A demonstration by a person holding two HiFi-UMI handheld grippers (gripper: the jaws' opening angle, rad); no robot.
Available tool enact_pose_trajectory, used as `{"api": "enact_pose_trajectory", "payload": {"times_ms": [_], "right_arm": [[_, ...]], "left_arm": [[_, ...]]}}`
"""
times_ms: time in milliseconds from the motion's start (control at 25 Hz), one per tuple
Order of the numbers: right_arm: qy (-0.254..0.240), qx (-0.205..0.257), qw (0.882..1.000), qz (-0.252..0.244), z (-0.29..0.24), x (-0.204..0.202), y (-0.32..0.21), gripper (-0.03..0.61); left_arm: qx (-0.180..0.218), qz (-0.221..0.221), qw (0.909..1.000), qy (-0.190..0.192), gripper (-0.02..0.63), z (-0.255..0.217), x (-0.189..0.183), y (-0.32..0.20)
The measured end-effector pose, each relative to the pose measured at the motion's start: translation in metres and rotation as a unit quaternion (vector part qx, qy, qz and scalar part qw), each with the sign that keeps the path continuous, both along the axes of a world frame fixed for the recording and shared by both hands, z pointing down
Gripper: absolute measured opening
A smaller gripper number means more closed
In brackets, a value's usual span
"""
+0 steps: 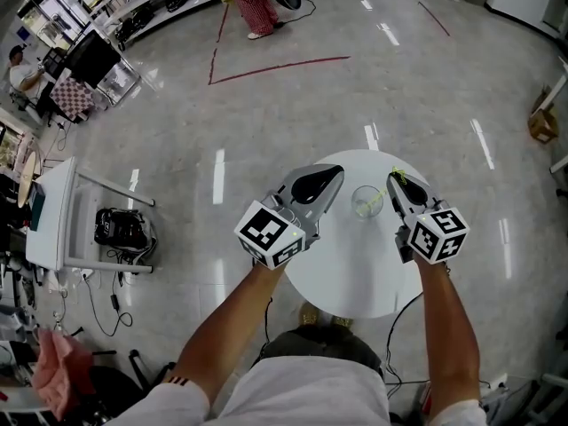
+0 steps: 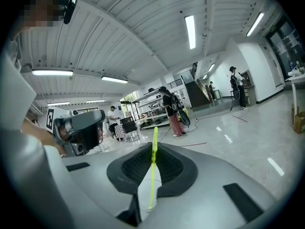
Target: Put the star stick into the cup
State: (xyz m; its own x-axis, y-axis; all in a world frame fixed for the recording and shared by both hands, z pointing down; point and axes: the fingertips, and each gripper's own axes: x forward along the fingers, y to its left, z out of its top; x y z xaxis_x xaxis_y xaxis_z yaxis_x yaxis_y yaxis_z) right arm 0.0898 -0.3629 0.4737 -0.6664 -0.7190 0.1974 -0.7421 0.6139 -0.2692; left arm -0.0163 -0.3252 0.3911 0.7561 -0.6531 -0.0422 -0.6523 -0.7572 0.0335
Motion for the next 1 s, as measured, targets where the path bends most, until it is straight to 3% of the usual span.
{"api": "enact_pose_trajectory", "payload": {"times_ms": [400, 520, 1000], "right_arm": [[0.06, -0.016, 0.998, -0.014, 0.013, 0.003, -0.009, 0.032], [0.077, -0.027, 0.996, -0.021, 0.018, 0.003, -0.01, 0.097], [0.121, -0.046, 0.991, -0.028, 0.032, 0.012, -0.013, 0.208]], "left_arm": [[-0.004, 0.002, 1.0, -0.003, 0.015, 0.004, -0.001, -0.001], [-0.006, 0.003, 1.0, -0.004, 0.015, 0.007, -0.001, 0.0], [-0.011, 0.005, 0.9999, -0.006, 0.015, 0.011, 0.001, 0.0]]}}
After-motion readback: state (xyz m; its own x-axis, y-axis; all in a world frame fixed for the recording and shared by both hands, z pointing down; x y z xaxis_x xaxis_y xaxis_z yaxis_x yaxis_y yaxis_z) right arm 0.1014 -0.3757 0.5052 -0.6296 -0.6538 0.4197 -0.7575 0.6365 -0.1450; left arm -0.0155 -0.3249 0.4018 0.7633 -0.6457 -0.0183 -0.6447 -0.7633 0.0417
